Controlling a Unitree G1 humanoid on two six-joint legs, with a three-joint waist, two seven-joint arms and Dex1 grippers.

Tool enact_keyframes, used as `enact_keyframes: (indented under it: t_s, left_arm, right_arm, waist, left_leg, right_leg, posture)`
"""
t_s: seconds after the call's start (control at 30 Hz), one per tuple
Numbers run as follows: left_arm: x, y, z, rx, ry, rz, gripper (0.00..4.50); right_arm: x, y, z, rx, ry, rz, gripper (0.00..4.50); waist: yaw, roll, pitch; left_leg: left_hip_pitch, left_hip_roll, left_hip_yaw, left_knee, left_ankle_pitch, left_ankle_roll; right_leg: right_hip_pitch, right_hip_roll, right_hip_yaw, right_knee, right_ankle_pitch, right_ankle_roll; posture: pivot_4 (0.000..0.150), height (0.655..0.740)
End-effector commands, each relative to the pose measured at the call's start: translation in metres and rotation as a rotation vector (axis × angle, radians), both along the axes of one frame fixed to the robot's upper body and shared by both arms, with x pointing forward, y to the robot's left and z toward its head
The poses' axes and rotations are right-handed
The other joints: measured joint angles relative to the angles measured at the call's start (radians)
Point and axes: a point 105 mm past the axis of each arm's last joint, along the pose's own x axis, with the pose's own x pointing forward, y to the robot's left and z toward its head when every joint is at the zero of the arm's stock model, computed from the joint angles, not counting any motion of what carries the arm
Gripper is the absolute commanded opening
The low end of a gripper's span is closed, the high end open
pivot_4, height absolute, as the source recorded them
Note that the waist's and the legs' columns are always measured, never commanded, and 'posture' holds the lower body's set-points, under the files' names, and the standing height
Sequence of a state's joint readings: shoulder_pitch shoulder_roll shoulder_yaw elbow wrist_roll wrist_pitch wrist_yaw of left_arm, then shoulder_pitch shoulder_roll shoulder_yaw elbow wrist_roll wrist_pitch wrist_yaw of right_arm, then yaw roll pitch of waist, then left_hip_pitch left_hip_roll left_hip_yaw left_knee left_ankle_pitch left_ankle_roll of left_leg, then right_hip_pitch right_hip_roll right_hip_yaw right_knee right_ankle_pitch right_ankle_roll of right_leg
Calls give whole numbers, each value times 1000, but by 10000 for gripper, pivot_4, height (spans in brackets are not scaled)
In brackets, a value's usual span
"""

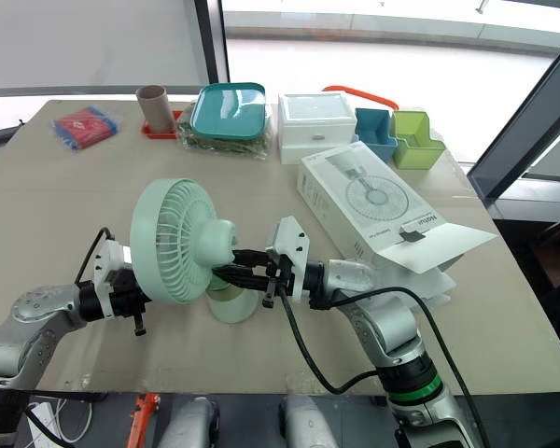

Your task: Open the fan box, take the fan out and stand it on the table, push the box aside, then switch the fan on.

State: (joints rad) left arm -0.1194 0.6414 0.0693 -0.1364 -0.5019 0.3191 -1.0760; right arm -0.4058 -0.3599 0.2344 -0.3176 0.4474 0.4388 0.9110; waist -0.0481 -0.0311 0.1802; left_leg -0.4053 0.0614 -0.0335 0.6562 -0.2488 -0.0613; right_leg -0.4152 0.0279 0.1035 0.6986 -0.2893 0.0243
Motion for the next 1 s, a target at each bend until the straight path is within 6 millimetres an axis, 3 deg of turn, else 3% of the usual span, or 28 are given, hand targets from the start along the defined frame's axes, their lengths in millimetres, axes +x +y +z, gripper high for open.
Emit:
enact_keyframes:
  t_s: [0.03, 0.27, 0.57, 1.0]
  left_arm:
    - [0, 12, 24, -27, -87, 35, 792]
    - [-2, 23, 42, -55, -132, 73, 792]
    - [1, 24, 68, -120, -204, 114, 792]
    - [-9, 33, 80, -156, -198, 137, 792]
  right_arm:
    - [0, -3, 27, 63, -93, 16, 6283]
    - [14, -10, 31, 56, -114, -16, 6283]
    - [48, -15, 32, 55, -113, -77, 6283]
    - [78, -12, 10, 61, -48, -111, 6283]
  waist:
    - [0, 0, 0]
    - [0, 0, 0]
    - [-1, 0, 0]
    - [-5, 0, 0]
  left_leg:
    - [0, 0, 0, 0, 0, 0]
    - [0, 0, 0, 0, 0, 0]
    - [0, 0, 0, 0, 0, 0]
    - [2, 2, 0, 0, 0, 0]
  right_leg:
    - [0, 0, 0, 0, 0, 0]
    - [0, 0, 0, 0, 0, 0]
    - [0, 0, 0, 0, 0, 0]
    - [0, 0, -1, 1, 2, -3]
  posture:
    - [1500, 7400]
    - [1500, 7400]
    - [1500, 7400]
    - [1500, 7400]
